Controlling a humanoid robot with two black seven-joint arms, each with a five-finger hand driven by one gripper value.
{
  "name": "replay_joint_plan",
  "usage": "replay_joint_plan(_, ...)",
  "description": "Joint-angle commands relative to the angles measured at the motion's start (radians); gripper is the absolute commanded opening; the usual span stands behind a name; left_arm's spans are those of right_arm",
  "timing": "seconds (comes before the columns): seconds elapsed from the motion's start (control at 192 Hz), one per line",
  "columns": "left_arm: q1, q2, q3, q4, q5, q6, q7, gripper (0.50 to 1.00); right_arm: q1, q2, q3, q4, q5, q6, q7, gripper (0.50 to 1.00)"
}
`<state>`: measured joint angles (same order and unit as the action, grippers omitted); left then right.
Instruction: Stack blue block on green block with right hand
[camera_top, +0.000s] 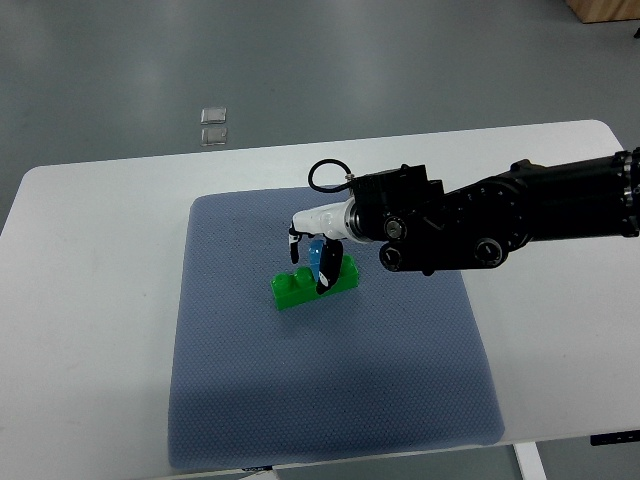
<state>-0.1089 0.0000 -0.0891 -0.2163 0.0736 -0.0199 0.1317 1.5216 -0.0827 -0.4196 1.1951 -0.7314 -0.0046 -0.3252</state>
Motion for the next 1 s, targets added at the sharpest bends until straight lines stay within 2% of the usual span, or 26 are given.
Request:
replay_joint_plan(0.0,0.0,0.0,-0.001,0.0,0.0,0.0,0.0,1.0,0.006,-0.009,0.012,0.0,0.001,0.008,-0.002,0.889)
replay_joint_plan(0.271,0.0,0.0,0.0,-0.002,0.0,0.0,0.0,1.0,0.012,-0.078,0.117,-0.005,0.007,0.051,-0.002,0.895)
replay_joint_plan(0.542,0.0,0.0,0.0,-0.002,0.0,0.0,0.0,1.0,-0.015,-0.235,0.351,-0.014,0.156,0.092,0.0,0.895)
replay_joint_plan(0.672,0.0,0.0,0.0,-0.002,0.0,0.0,0.0,1.0,-0.168,-0.293,0.588,-0.084,0.26,0.092,0.0,0.895)
replay_joint_plan(0.834,0.0,0.0,0.0,-0.002,0.0,0.0,0.0,1.0,-0.416,-0.269,0.941,-0.201,0.366,0.091,0.005,0.895)
replay_joint_plan(0.996,0.0,0.0,0.0,-0.002,0.0,0.0,0.0,1.0,-0.597,-0.14,1.283,-0.313,0.399,0.092,0.109,0.895)
